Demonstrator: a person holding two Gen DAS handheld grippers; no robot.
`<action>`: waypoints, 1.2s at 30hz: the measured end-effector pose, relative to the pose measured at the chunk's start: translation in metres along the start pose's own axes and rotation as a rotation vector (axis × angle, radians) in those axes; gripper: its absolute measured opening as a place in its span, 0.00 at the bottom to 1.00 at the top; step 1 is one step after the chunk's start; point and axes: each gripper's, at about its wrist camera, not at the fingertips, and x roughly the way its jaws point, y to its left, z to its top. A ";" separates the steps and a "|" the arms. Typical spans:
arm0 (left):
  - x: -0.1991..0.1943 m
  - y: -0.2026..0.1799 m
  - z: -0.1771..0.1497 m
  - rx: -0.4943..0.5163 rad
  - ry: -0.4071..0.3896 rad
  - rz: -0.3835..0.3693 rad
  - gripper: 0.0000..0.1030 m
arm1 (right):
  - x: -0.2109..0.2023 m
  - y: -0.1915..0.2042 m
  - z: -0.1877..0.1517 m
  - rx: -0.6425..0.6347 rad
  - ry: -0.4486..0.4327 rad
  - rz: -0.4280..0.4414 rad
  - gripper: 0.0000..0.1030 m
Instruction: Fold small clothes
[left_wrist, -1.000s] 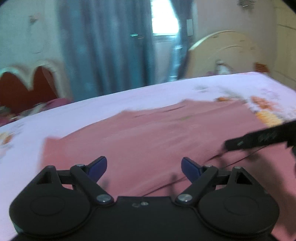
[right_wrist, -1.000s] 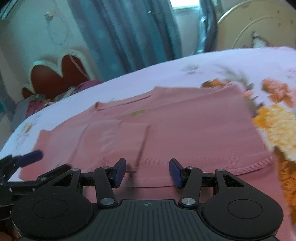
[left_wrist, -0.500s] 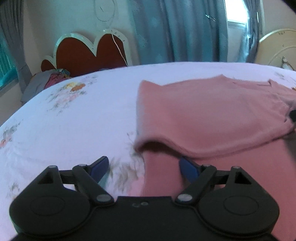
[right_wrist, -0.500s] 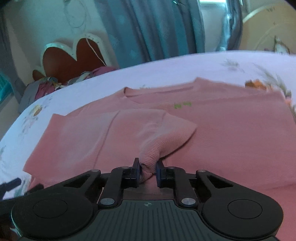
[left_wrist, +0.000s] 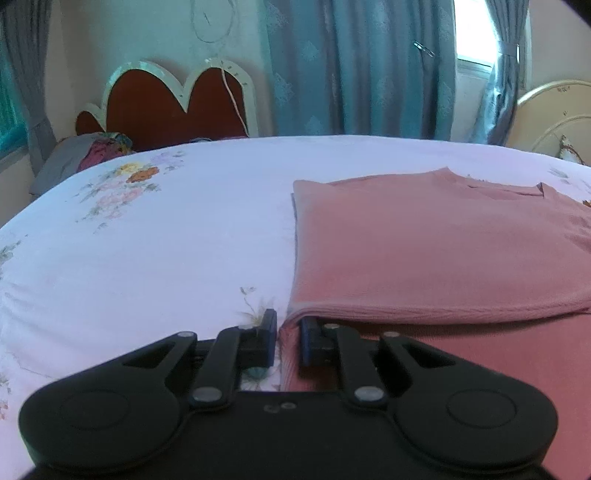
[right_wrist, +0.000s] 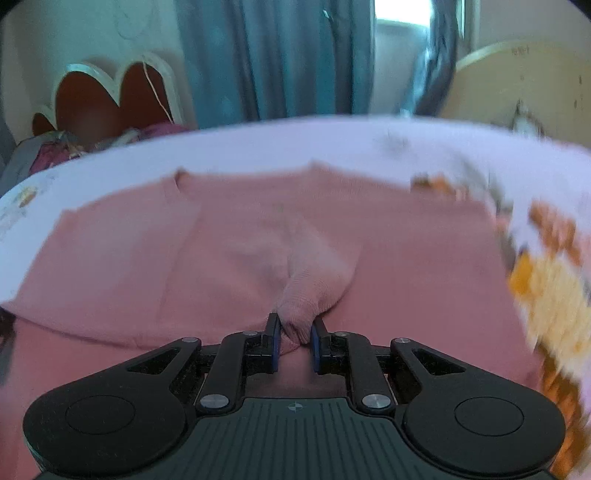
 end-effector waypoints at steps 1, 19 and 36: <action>-0.001 0.001 0.000 0.009 0.005 -0.010 0.16 | -0.003 0.000 0.000 0.001 -0.006 0.004 0.15; 0.026 0.009 0.060 -0.107 0.040 -0.114 0.54 | 0.030 -0.037 0.050 0.247 -0.018 0.036 0.59; 0.093 -0.014 0.077 -0.125 0.088 -0.084 0.57 | 0.027 -0.017 0.033 0.004 -0.084 -0.118 0.05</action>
